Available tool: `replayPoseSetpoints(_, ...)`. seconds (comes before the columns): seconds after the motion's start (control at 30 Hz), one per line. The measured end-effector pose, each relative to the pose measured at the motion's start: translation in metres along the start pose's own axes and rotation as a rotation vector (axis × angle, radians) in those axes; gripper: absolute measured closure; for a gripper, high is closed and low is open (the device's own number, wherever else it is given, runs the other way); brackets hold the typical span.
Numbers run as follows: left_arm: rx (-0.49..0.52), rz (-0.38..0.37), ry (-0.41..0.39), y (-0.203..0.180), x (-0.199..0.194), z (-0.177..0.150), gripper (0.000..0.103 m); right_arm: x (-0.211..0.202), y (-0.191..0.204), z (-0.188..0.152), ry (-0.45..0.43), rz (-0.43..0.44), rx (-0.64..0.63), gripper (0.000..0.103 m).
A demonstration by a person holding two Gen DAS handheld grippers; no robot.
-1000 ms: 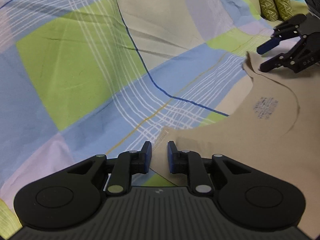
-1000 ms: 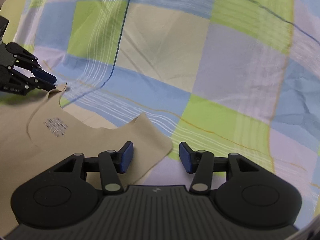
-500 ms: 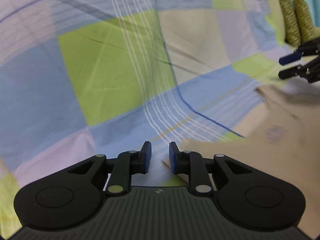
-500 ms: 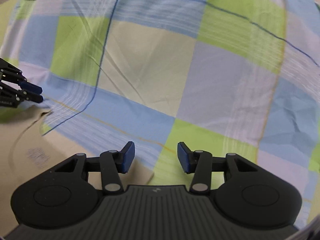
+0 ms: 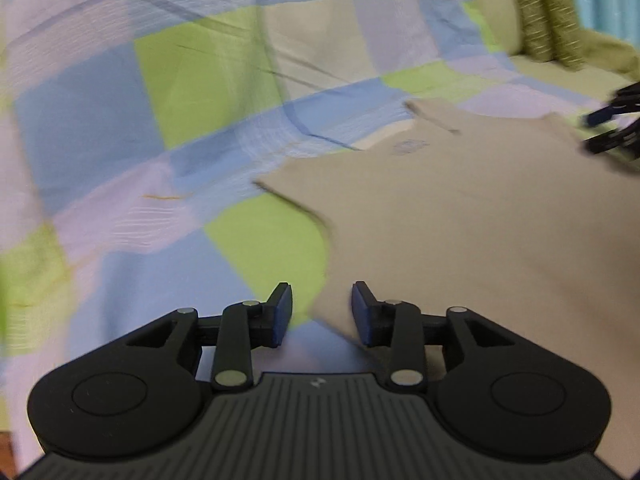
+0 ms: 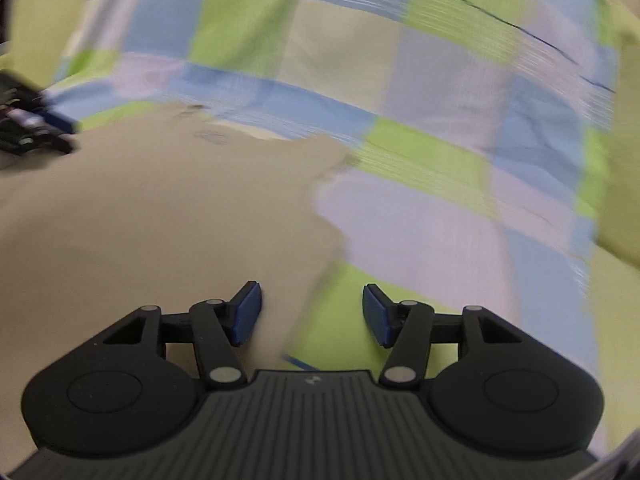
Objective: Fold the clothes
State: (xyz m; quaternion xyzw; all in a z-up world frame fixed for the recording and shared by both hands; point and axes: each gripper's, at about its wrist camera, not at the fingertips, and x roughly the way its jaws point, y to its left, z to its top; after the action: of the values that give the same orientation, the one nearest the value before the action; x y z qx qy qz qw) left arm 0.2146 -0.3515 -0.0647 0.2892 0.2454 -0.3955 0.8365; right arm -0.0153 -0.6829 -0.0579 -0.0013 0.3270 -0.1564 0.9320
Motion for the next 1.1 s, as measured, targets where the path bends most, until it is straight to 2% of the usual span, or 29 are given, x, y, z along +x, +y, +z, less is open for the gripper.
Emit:
replayPoseSetpoints(0.07,-0.023,0.016,-0.002,0.003,-0.015,-0.004,0.062,-0.019,-0.001,-0.004,-0.013,-0.026,0.022,0.052)
replayPoseSetpoints(0.2,-0.079,-0.003,-0.030,-0.002,-0.057,-0.017,0.061,-0.067,0.001,-0.025,-0.044,0.006,0.075,0.052)
replayPoseSetpoints(0.37,-0.101,-0.092,-0.045,-0.036,-0.109,-0.049,0.060,-0.124,-0.002,-0.073,-0.042,0.050,0.200,0.051)
replayPoseSetpoints(0.5,-0.103,-0.170,-0.016,-0.064,-0.144,-0.081,0.060,-0.161,0.000,-0.114,0.016,0.099,0.232,0.051)
replayPoseSetpoints(0.7,-0.189,-0.259,0.051,-0.083,-0.176,-0.119,0.060,-0.180,0.011,-0.155,0.112,0.171,0.273,0.052)
replayPoseSetpoints(0.8,-0.236,-0.296,0.079,-0.087,-0.182,-0.126,0.060,-0.175,0.018,-0.161,0.129,0.194,0.282,0.052)
replayPoseSetpoints(0.83,-0.243,-0.300,0.086,-0.088,-0.184,-0.129,0.056,-0.173,0.020,-0.163,0.133,0.197,0.281,0.052)
replayPoseSetpoints(1.0,-0.221,-0.257,0.137,-0.102,-0.175,-0.135,0.054,-0.164,0.019,-0.165,0.137,0.211,0.306,0.053)
replayPoseSetpoints(1.1,-0.222,-0.217,0.071,-0.102,-0.187,-0.131,0.054,-0.162,0.023,-0.162,0.143,0.228,0.319,0.058)
